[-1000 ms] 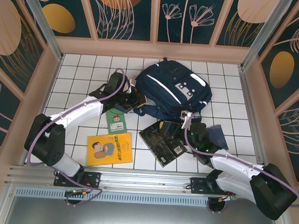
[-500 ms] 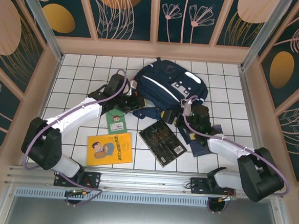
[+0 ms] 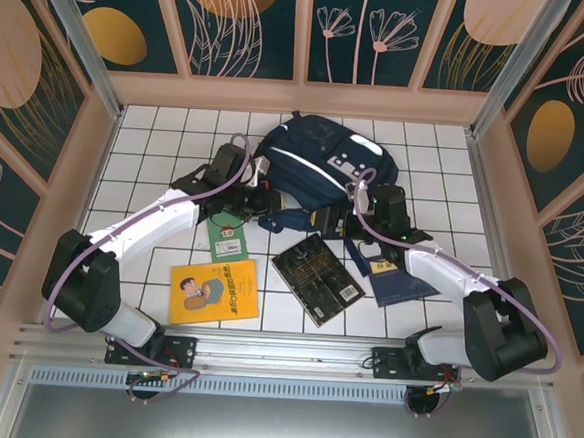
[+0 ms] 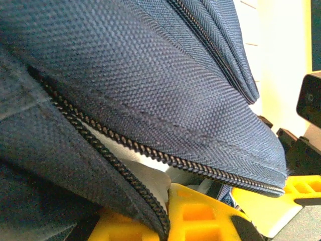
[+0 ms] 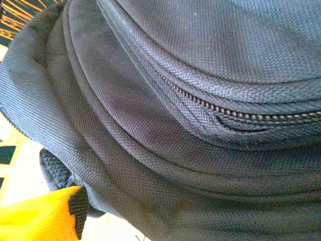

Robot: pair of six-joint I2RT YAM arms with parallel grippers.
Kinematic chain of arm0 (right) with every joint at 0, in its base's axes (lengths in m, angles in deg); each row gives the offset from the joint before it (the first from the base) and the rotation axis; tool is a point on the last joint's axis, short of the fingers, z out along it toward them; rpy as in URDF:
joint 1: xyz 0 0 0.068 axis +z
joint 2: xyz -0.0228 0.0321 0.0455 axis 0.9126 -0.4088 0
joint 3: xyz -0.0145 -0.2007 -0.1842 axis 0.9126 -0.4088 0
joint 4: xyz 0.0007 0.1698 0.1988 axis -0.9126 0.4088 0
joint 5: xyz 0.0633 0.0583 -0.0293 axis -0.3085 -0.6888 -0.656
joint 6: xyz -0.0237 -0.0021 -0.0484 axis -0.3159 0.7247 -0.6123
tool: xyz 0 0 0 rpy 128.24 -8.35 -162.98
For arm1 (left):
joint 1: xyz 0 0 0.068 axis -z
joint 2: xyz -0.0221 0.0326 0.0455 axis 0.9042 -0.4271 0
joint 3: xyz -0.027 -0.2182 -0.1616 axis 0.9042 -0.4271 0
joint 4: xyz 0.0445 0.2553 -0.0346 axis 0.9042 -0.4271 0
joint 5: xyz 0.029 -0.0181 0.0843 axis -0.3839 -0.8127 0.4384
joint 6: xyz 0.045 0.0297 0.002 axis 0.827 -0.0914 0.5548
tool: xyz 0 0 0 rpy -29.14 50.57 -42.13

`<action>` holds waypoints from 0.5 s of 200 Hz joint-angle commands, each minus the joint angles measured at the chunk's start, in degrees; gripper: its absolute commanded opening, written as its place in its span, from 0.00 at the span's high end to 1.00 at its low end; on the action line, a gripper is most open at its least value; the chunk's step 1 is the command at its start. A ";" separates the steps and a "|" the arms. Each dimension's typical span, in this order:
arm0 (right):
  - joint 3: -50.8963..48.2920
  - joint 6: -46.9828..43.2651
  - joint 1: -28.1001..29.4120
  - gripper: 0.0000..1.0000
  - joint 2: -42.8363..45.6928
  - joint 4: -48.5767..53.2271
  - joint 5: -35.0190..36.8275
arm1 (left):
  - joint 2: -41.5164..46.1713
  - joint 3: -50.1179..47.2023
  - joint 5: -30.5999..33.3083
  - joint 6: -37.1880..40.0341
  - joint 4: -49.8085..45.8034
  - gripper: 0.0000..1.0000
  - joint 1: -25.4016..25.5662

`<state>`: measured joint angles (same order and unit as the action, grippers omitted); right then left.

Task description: Pack the student bag

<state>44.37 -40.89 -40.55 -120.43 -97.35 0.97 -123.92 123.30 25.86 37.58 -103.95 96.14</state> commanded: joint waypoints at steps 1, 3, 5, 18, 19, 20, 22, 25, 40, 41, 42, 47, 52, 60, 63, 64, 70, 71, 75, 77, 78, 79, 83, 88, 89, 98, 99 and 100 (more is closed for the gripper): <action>6.24 -5.86 -0.71 0.19 -1.06 2.17 -1.62 | 0.11 2.67 -1.85 5.23 -3.05 1.00 1.10; 6.60 -6.10 -0.71 0.19 -1.18 2.66 -1.52 | 0.01 2.74 -1.69 5.49 -3.18 1.00 1.03; 6.94 -6.34 -0.71 0.19 -1.25 3.13 -1.43 | -0.06 2.82 -1.61 5.70 -3.44 1.00 1.07; 8.92 -7.88 -0.66 0.20 -1.85 6.08 -0.33 | -0.56 2.96 -1.06 6.59 -4.17 1.00 1.10; 9.08 -7.95 -0.69 0.20 -1.90 6.32 -0.21 | -0.65 2.96 -0.97 6.59 -4.18 1.00 1.10; 9.30 -8.03 -0.70 0.20 -1.93 6.49 -0.15 | -0.64 2.96 -0.97 6.60 -4.23 1.00 1.10; 9.61 -8.27 -0.71 0.20 -2.06 6.93 -0.03 | -0.71 2.96 -0.92 6.66 -4.27 1.00 1.10; 9.98 -8.55 -0.71 0.20 -2.12 7.42 0.12 | -0.73 2.90 -0.88 6.68 -4.28 1.00 1.10; 10.96 -9.29 -0.71 0.20 -2.32 9.02 1.11 | -0.99 2.88 -0.79 6.85 -4.20 1.00 1.06; 11.02 -9.36 -0.71 0.20 -2.36 9.16 1.17 | -0.99 2.88 -0.79 6.85 -4.19 1.00 1.08; 11.10 -9.44 -0.71 0.20 -2.42 9.27 1.20 | -1.08 2.92 -0.79 6.86 -4.19 1.00 1.09; 11.36 -9.75 -0.71 0.20 -2.60 9.81 1.11 | -1.09 2.88 -0.71 6.94 -4.19 1.00 1.04; 11.62 -10.04 -0.71 0.21 -2.77 10.26 0.93 | -1.18 2.95 -0.65 6.99 -4.28 1.00 1.10; 12.09 -10.54 -0.66 0.21 -3.06 11.28 0.92 | -1.37 3.10 -0.40 7.06 -4.36 1.00 1.09; 12.20 -10.69 -0.63 0.20 -3.17 11.65 1.07 | -1.37 3.13 -0.23 7.07 -4.45 1.00 1.04; 12.22 -10.72 -0.58 0.20 -3.18 11.75 1.15 | -1.36 3.18 -0.20 7.10 -4.45 1.00 1.03; 12.22 -10.83 -0.62 0.20 -3.14 12.09 1.75 | -1.49 3.23 0.04 7.12 -4.46 1.00 1.08; 12.18 -10.84 -0.62 0.20 -3.12 12.10 1.89 | -1.55 3.27 0.07 7.12 -4.46 1.00 1.09; 11.85 -10.65 -0.62 0.20 -2.95 11.92 2.20 | -1.61 3.23 0.09 7.15 -4.46 1.00 1.07; 11.65 -10.48 -0.60 0.20 -2.82 11.71 2.38 | -1.67 3.27 0.16 7.06 -4.46 1.00 1.05; 11.55 -10.35 -0.57 0.20 -2.78 11.56 2.42 | -1.77 3.21 0.13 7.05 -4.46 1.00 1.07; 11.41 -10.24 -0.60 0.20 -2.72 11.44 2.53 | -1.82 3.17 0.11 7.04 -4.46 1.00 1.09; 10.85 -9.79 -0.69 0.21 -2.38 10.96 2.75 | -2.08 3.14 0.02 7.02 -4.54 0.98 1.09; 10.10 -8.95 -0.64 0.22 -1.94 10.21 2.98 | -2.42 3.14 -0.15 7.12 -4.67 0.91 1.10; 9.93 -8.80 -0.72 0.22 -1.82 9.97 2.98 | -2.50 3.18 -0.20 7.12 -4.74 0.88 1.10; 7.70 -6.69 -0.93 0.23 -0.55 7.35 2.55 | -3.15 3.41 -0.26 7.29 -5.34 0.69 1.09; 7.46 -6.44 -0.95 0.23 -0.42 7.01 2.42 | -3.22 3.41 -0.26 7.34 -5.43 0.67 1.09; 7.21 -6.09 -0.96 0.23 -0.26 6.70 2.31 | -3.25 3.45 -0.21 7.36 -5.47 0.65 1.10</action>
<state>53.34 -48.30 -40.81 -123.38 -83.63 2.15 -125.83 124.77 27.31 42.62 -107.01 96.35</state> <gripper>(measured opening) 0.776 0.160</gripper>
